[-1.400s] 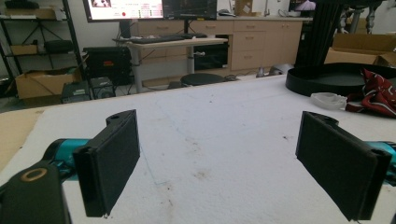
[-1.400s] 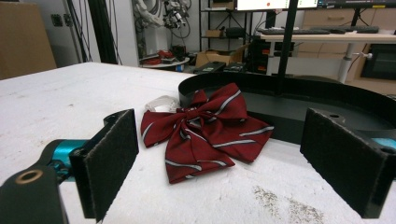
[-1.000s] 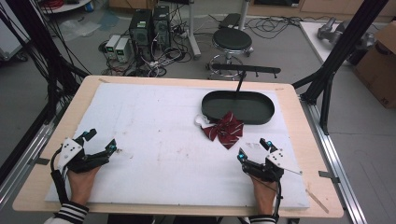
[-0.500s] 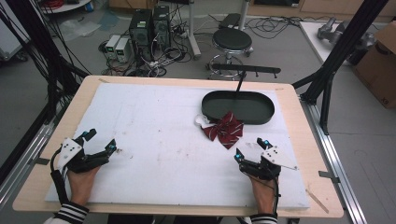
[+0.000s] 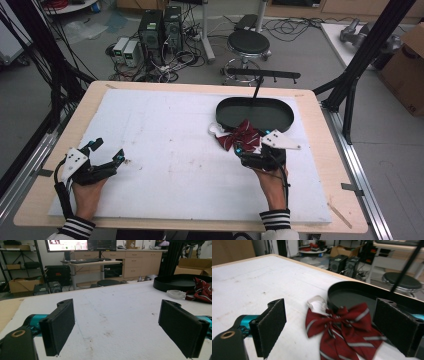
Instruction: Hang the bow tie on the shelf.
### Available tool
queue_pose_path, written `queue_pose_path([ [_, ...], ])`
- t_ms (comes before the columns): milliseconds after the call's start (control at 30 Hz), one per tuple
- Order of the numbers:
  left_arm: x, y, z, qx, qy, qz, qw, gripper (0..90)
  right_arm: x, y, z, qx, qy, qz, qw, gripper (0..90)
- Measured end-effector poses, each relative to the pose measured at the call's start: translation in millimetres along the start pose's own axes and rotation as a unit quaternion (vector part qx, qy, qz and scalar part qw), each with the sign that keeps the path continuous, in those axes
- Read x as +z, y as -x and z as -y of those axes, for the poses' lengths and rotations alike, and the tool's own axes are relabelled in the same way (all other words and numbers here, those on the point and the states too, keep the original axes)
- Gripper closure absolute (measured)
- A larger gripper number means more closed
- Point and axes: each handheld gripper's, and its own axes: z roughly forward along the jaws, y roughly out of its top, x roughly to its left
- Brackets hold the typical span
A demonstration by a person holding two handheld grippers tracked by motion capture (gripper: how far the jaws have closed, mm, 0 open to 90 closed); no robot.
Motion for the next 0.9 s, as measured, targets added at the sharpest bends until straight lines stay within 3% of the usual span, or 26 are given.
queue_pose_path([
  [333,0.0,-0.1,0.0,-0.002,0.0,-0.001,1.0,14.1,46.5,-9.9,-45.3,-0.027,-0.039,-0.043,0.998,10.5],
  [433,0.0,0.1,0.1,-0.002,0.001,-0.001,1.0,14.1,56.0,-12.2,-52.5,-0.039,-0.048,-0.043,0.9972,10.5],
  [600,0.0,-0.3,0.0,-0.001,0.0,-0.001,1.0,14.1,84.3,-18.4,-66.0,-0.064,-0.088,-0.062,0.9921,10.5],
  [800,0.1,-0.3,0.1,-0.001,0.0,-0.001,1.0,14.1,106.0,-22.5,-67.0,-0.079,-0.125,-0.08,0.9858,10.8],
  [867,0.1,-0.3,0.1,-0.001,0.0,-0.001,1.0,14.1,114.5,-24.6,-65.0,-0.088,-0.143,-0.078,0.9827,11.7],
  [900,0.0,-0.3,0.0,-0.001,0.0,-0.001,1.0,14.1,120.7,-24.8,-63.3,-0.091,-0.158,-0.088,0.9793,17.1],
])
